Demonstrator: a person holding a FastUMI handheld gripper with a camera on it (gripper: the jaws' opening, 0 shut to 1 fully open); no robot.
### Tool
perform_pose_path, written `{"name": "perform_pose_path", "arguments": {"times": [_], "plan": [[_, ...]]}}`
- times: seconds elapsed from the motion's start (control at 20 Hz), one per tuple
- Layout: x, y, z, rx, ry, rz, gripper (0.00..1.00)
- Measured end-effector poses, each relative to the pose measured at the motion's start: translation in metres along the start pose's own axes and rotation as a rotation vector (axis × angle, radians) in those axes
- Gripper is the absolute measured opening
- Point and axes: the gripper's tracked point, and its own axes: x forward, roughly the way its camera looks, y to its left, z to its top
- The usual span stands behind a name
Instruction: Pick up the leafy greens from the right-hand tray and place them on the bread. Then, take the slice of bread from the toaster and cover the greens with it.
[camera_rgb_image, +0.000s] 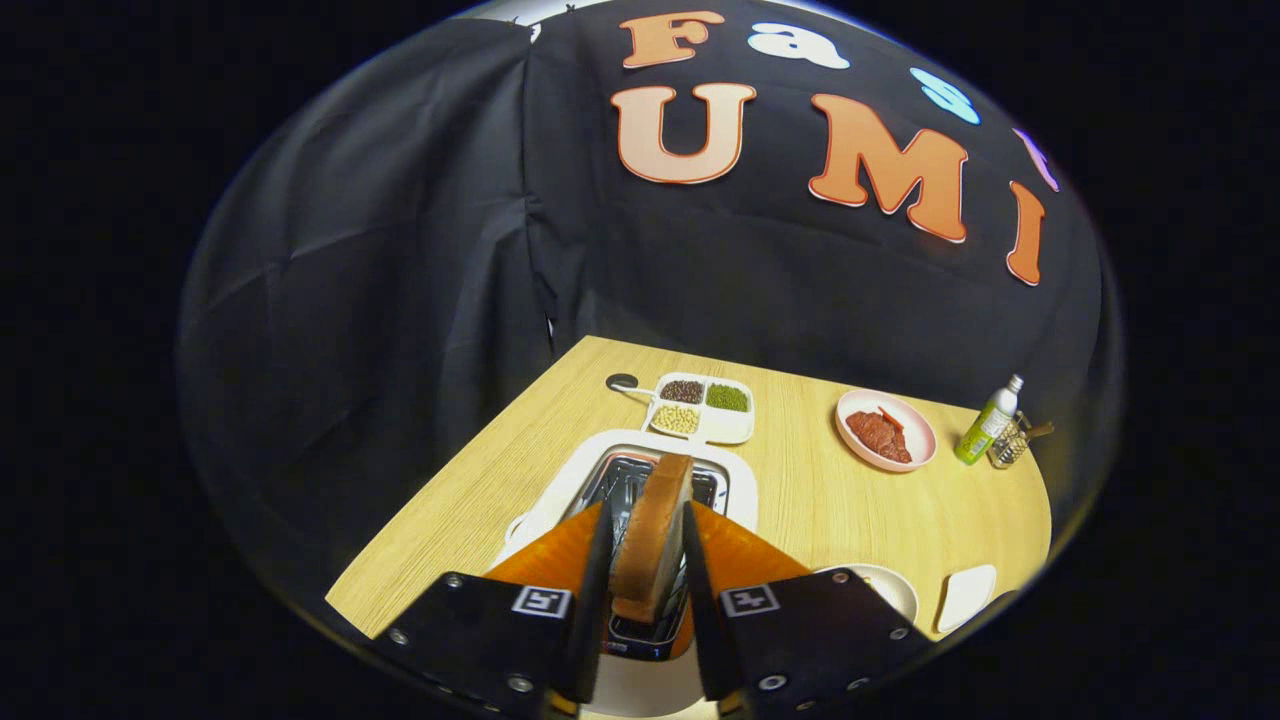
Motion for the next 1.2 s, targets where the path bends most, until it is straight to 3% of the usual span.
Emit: {"name": "perform_pose_path", "arguments": {"times": [0.1,0.2,0.6,1.2], "plan": [[0.000,-0.008,0.004,-0.006,-0.022,-0.032,0.18],[-0.001,-0.008,0.002,-0.003,-0.016,-0.025,0.14],[-0.029,-0.012,0.027,0.037,-0.086,0.017,0.10],[-0.076,-0.063,0.055,0.067,-0.203,0.002,0.10]]}}
